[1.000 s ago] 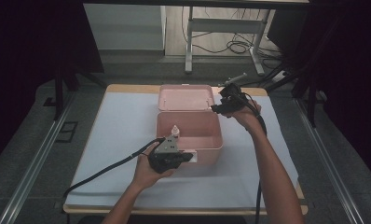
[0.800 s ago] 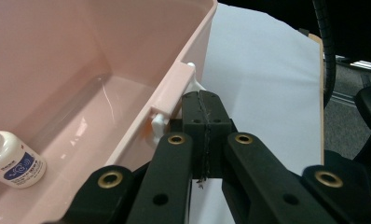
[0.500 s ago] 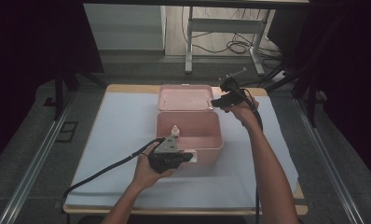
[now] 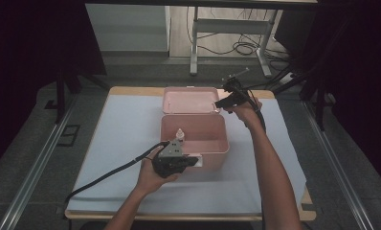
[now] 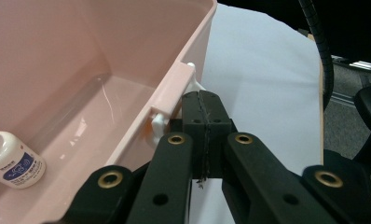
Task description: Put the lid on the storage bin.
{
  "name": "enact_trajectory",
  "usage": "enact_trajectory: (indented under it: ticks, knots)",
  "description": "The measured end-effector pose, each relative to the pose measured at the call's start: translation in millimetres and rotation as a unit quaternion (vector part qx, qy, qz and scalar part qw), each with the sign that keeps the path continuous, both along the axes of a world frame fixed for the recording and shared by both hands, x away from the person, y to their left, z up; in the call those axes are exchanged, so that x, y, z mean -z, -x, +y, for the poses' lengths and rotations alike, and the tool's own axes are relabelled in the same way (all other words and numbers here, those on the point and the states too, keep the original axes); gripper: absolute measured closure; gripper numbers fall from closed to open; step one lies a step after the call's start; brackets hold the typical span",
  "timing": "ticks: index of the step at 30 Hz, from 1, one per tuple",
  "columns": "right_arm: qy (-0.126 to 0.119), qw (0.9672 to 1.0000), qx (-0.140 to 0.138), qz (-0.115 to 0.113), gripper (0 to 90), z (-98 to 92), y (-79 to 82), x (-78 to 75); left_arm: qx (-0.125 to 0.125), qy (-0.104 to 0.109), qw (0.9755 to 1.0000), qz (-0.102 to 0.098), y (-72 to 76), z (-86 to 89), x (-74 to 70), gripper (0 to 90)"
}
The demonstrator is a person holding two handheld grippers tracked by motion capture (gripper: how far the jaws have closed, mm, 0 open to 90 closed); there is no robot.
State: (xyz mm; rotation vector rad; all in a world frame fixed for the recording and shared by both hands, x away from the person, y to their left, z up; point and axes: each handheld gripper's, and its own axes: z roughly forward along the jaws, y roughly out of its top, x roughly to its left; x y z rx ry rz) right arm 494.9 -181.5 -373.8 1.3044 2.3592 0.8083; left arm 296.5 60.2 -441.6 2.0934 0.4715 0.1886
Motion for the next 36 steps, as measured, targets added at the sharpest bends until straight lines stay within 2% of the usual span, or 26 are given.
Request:
enact_trajectory:
  ticks: [8, 14, 19, 25, 28, 32, 36]
  knots:
    - [0.014, 0.9999, 0.004, 0.007, 51.6, 11.2, -10.1, 1.0, 0.0, 0.001, 1.0, 0.001, 0.0, 0.2, 0.2, 90.0]
    - [0.024, 0.9994, 0.018, 0.015, 53.3, 11.1, -20.5, 3.5, 0.0, 0.001, 1.0, 0.0, 0.0, 0.2, 0.2, 90.0]
    - [0.025, 0.9989, 0.032, 0.023, 54.1, 6.1, -27.6, 9.8, 0.0, 0.0, 1.0, -0.001, 0.2, 0.0, 0.2, 90.0]
    - [0.013, 0.9986, 0.046, 0.024, 55.6, 2.2, -36.9, 12.8, -0.002, 0.0, 1.0, -0.002, 0.8, -0.2, 0.3, 90.0]
    - [0.012, 0.9986, 0.045, 0.024, 56.8, 3.5, -41.7, 13.5, -0.002, 0.001, 1.0, -0.001, 0.6, -0.1, 0.4, 90.0]
    - [0.023, 0.9986, 0.04, 0.025, 59.4, 8.8, -48.4, 14.3, -0.001, 0.001, 1.0, -0.001, 0.3, 0.1, 0.4, 90.0]
    - [0.014, 0.9985, 0.047, 0.025, 61.5, 10.0, -55.1, 19.3, -0.002, 0.002, 1.0, -0.001, 0.7, 0.0, 0.5, 90.0]
